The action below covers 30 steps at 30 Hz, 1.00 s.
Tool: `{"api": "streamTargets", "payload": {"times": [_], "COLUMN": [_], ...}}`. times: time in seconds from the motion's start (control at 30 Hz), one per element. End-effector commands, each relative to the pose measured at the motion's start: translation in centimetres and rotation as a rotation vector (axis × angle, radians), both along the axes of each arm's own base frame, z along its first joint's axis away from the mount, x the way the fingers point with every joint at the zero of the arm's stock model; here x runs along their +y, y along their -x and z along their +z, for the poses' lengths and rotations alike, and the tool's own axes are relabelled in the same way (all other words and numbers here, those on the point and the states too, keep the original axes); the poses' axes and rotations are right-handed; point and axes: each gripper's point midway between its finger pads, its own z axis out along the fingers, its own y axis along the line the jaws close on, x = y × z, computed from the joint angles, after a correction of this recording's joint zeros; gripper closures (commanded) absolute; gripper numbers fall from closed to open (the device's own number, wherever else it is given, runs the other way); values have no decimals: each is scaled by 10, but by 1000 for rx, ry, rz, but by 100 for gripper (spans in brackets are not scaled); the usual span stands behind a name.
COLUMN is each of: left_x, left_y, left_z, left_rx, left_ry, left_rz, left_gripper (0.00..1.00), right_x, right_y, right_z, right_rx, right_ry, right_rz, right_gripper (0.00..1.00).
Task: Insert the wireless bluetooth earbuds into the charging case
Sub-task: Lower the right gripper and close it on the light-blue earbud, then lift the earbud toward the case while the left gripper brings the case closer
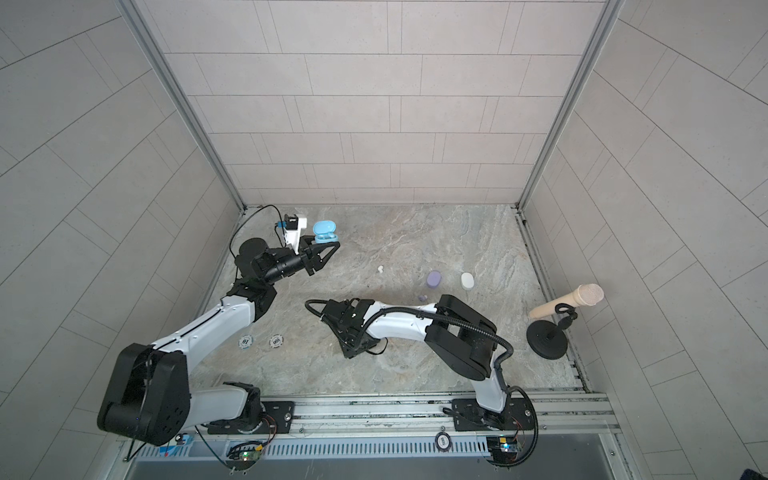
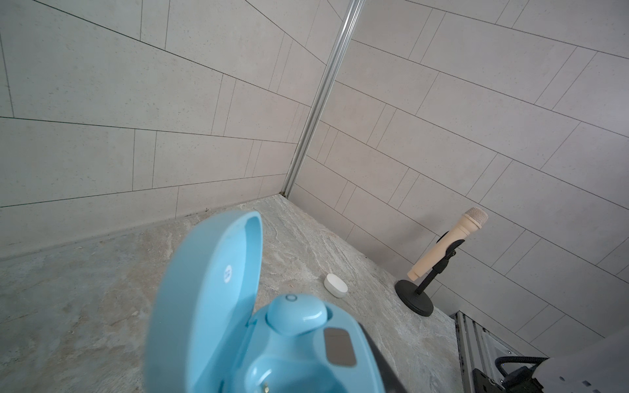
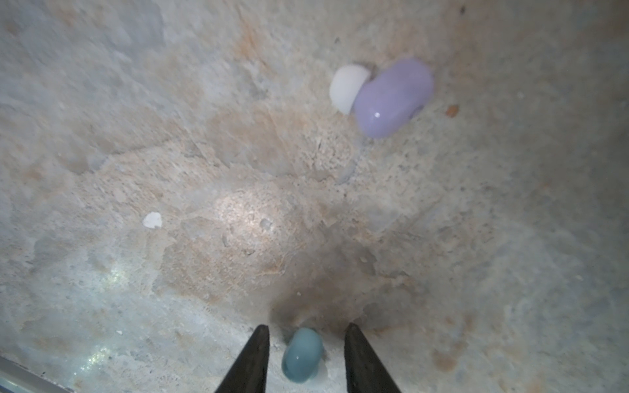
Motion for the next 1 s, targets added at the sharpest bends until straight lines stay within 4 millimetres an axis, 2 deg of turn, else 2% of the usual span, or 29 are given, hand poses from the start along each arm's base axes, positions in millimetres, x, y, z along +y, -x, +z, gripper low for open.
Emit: {"api": "streamTargets", "payload": {"times": [0.0,0.5,0.77,0.97], "left_x": [1,1,1,0], "left_y": [3,5,6,6], "left_z": [8,10,8,4], "left_rx": [-37,-44,-37,-31], "left_ry": [6,1,0,-1], "left_rz": [-9,-9,-11,-15], "left_gripper": [100,100,100,100], "right_x": [-2,-9,-11,-13], "right_y": [2,13,7,1], "right_z": [8,-4,5,23], "right_rx": [-9,21,-19,-59], "right_ry": [0,71,66,15], "right_rz": [-22,-10,-6,-13], "right_gripper": [63,80,85,87]}}
